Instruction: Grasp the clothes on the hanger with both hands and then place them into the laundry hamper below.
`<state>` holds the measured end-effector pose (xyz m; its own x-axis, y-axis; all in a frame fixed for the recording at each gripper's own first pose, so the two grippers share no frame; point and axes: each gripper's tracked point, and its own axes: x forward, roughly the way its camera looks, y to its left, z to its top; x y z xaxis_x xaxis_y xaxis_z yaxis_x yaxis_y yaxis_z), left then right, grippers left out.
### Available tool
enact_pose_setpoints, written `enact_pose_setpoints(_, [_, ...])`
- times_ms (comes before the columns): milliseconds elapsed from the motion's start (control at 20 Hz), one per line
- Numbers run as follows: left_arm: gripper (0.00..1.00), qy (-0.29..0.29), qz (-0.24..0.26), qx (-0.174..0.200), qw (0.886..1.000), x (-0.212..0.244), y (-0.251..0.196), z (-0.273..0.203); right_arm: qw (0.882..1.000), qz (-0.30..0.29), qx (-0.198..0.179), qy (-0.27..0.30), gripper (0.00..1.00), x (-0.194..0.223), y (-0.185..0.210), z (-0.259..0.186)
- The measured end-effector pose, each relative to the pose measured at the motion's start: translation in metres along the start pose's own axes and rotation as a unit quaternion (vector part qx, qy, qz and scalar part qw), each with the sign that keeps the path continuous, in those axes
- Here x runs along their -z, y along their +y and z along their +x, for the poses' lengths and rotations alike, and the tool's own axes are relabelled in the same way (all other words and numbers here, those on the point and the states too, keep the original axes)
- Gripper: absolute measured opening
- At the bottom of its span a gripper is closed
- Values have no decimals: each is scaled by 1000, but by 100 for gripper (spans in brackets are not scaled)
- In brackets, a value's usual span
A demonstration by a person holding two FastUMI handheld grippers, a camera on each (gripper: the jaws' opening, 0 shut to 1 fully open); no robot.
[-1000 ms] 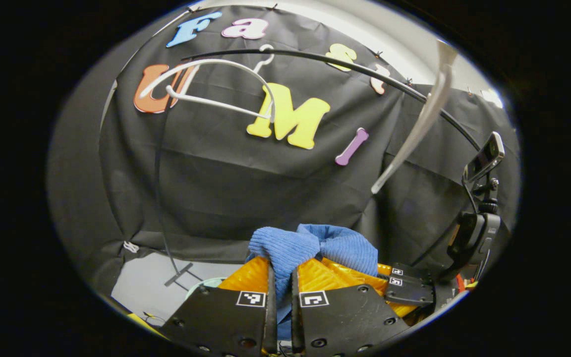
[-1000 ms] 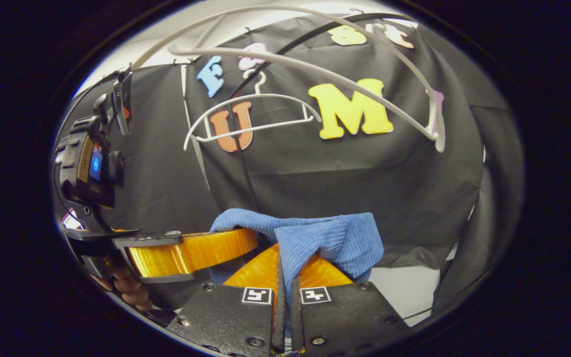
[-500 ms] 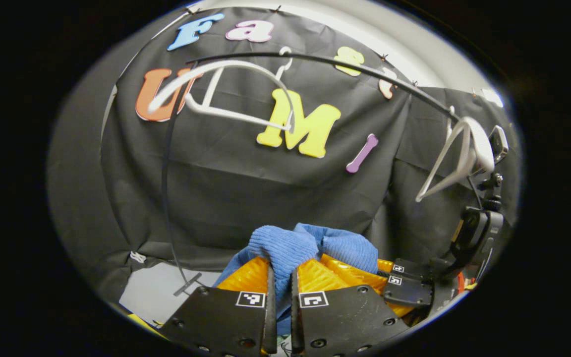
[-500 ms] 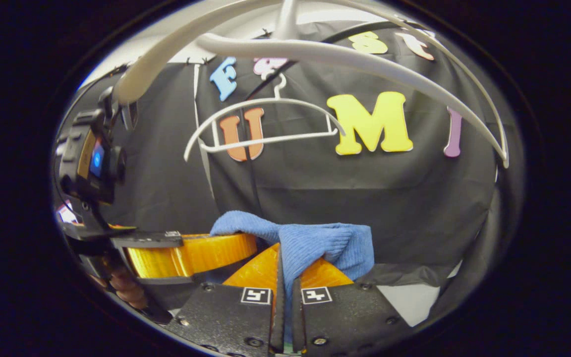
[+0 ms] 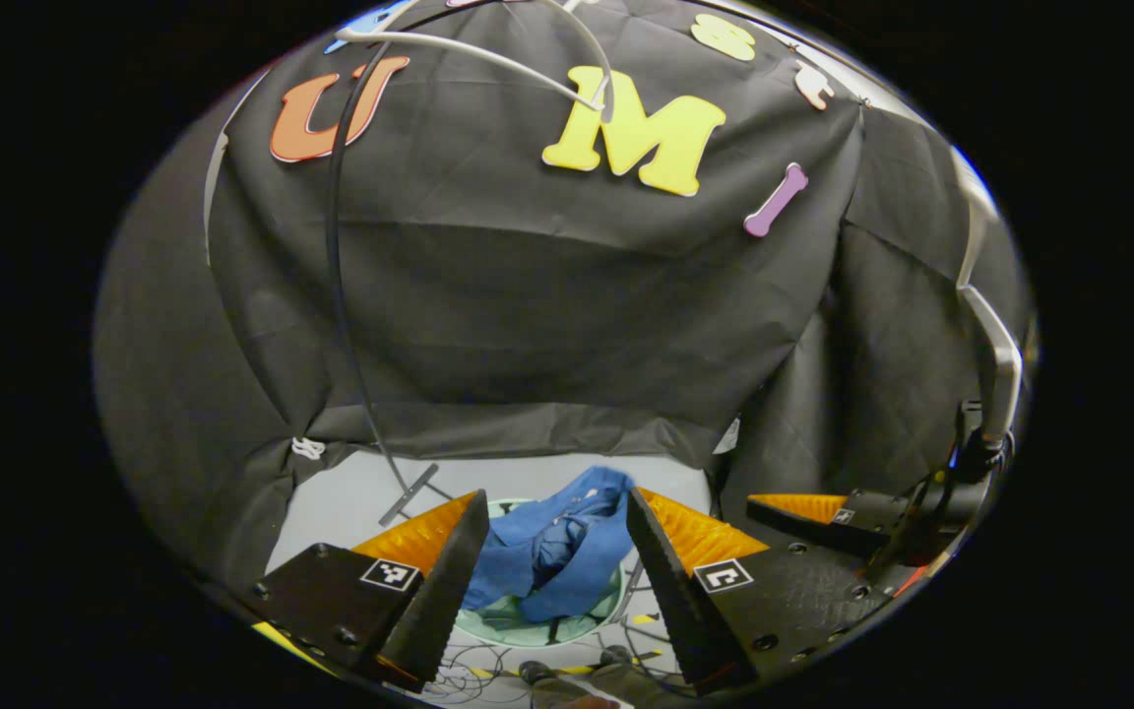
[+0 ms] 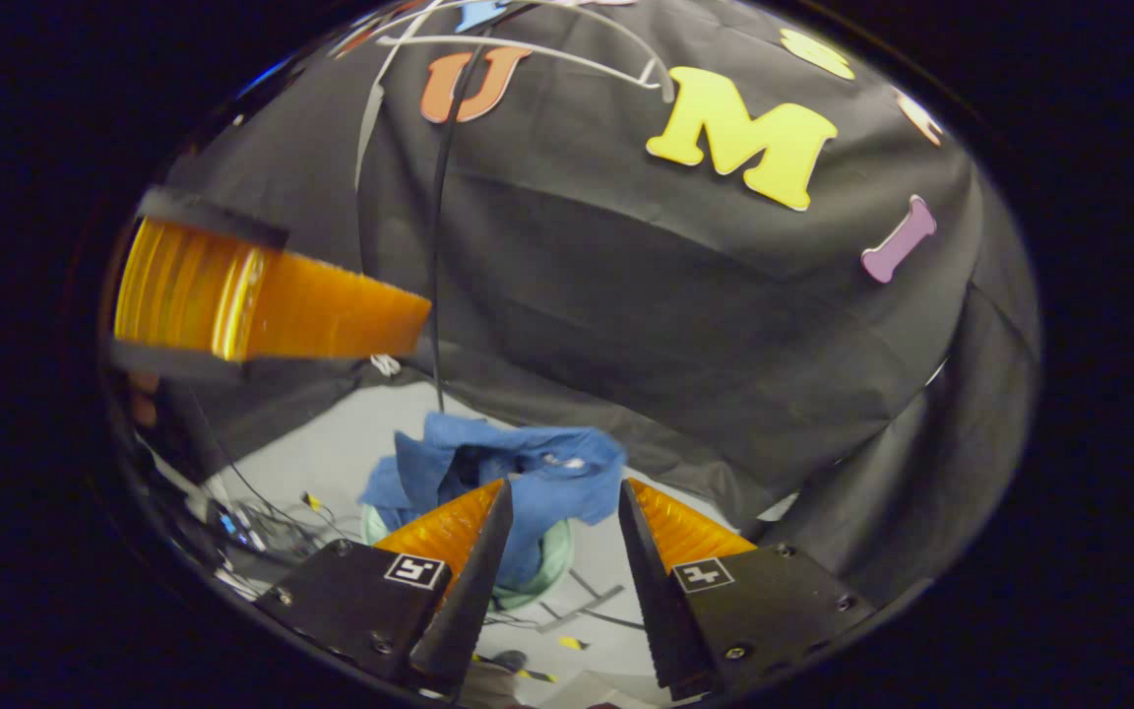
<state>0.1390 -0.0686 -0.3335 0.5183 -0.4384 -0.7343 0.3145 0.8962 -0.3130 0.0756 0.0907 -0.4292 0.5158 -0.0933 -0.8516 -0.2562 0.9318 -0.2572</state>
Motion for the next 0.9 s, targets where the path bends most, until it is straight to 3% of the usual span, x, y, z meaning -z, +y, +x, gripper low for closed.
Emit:
enact_pose_setpoints(50, [94,4,-1,-2,1000,4,1,-3,1000,-6,-4,-3,70,3,-2,-5])
enact_pose_setpoints(100, [88,6,-3,-6,1000,7,2,-5,1000,-8,-11,-4,70,8,-1,-13])
enact_pose_setpoints(300, [94,0,-2,-30,1000,26,7,-28,998,12,-43,-38,70,12,6,-54])
enact_pose_setpoints(350, [100,-7,0,-40,999,27,9,-36,997,14,-48,-52,70,5,-2,-61])
enact_pose_setpoints(400, [95,-17,-1,-50,999,26,11,-46,996,16,-51,-72,70,-2,-8,-74])
enact_pose_setpoints(650, [95,-89,1,-87,992,3,2,-114,983,53,-61,-166,71,-19,-33,-149])
enact_pose_setpoints(700, [95,-110,10,-97,989,-4,0,-129,979,60,-59,-187,78,-26,-40,-162])
enact_pose_setpoints(750, [95,-127,17,-105,986,-11,-3,-141,974,67,-53,-208,75,-34,-53,-177])
enact_pose_setpoints(800, [95,-145,23,-112,983,-18,-8,-155,970,73,-45,-228,80,-41,-66,-194])
enact_pose_setpoints(850, [100,-163,28,-118,979,-27,-13,-168,965,80,-36,-247,90,-49,-77,-208])
enact_pose_setpoints(900, [100,-182,32,-123,975,-36,-19,-183,960,88,-29,-265,90,-56,-88,-222])
